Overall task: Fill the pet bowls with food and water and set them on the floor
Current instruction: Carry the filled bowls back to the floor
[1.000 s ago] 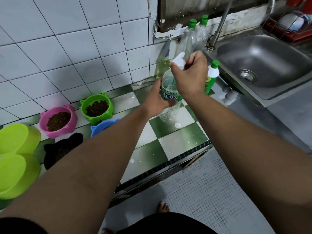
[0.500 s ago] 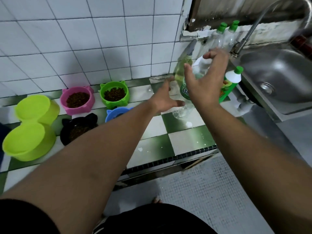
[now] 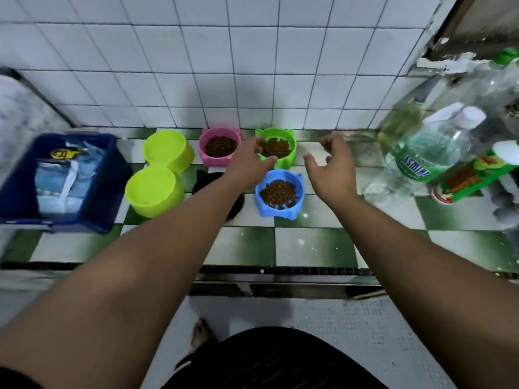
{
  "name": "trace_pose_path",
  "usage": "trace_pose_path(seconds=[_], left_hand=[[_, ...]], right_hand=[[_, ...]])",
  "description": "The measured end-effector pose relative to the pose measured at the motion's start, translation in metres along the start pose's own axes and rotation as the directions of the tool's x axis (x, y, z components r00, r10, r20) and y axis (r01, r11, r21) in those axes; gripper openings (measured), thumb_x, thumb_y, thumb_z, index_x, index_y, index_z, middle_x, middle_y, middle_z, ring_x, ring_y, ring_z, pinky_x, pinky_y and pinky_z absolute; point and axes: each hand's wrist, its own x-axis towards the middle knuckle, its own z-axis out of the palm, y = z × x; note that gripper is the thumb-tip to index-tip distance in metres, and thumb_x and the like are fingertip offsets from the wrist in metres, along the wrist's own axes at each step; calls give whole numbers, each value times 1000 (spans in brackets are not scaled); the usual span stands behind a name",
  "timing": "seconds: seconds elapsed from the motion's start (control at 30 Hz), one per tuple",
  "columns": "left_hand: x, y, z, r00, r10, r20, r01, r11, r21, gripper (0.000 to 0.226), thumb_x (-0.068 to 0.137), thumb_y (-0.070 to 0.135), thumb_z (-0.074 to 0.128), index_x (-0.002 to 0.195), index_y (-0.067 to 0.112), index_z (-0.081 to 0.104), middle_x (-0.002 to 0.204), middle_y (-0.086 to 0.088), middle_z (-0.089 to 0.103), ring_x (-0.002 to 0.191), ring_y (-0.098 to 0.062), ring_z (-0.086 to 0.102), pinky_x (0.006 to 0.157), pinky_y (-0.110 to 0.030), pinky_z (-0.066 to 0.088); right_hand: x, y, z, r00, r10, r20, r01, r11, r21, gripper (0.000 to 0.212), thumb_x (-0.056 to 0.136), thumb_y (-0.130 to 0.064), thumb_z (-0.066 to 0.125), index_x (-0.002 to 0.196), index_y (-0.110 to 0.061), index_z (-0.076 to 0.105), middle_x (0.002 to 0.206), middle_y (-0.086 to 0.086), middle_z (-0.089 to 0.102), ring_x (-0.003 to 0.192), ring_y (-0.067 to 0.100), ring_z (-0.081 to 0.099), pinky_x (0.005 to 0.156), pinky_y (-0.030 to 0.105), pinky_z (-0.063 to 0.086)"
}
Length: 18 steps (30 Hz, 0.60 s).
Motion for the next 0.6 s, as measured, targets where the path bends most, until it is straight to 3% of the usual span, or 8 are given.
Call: trace_pose_path(seconds=[0.1, 0.27, 0.37, 0.47, 0.6], left_hand=[[-12, -33, -28, 993, -63, -99, 68, 997, 48, 54, 88, 29, 74, 138, 17, 57, 121, -5, 66, 104, -18, 61, 86, -24, 43], [-34, -89, -54, 977, -166, -135, 190, 962, 194, 52, 93, 26, 67, 141, 12, 54, 137, -15, 58, 126, -31, 54, 107, -38, 44], [-44, -113, -57, 954, -276, -115, 298, 913, 279, 69, 97, 31, 62, 156, 9, 34, 153, -22, 41, 142, -38, 39, 118, -45, 33], [-46, -125, -54, 927, -368, -72, 371, 875, 311, 81, 100, 34, 59, 161, 5, 14, 160, -24, 30, 147, -41, 31, 120, -46, 28], [-40, -135, -48, 907, -417, -63, 419, 874, 246, 81, 100, 31, 60, 160, 0, 15, 161, -23, 33, 148, -39, 33, 119, -43, 29]], right_hand=[[-4, 8, 27, 987, 112, 113, -114, 993, 10, 36, 89, -23, 69, 120, -8, 60, 119, 6, 65, 107, 23, 64, 95, 42, 52], [-13, 36, 58, 914, 348, 207, -331, 937, -113, 50, 87, -28, 73, 130, -7, 59, 125, 13, 65, 111, 31, 63, 93, 31, 46], [-20, 55, 69, 843, 485, 232, -454, 874, -175, 59, 86, -28, 74, 134, 1, 56, 127, 20, 63, 116, 37, 62, 92, 32, 46], [-27, 69, 77, 797, 545, 261, -503, 837, -214, 45, 83, -26, 75, 119, -2, 65, 114, 19, 69, 107, 37, 66, 85, 34, 49], [-29, 74, 84, 772, 597, 217, -559, 801, -215, 50, 77, -25, 79, 117, -2, 61, 111, 17, 67, 97, 33, 67, 76, 32, 51]])
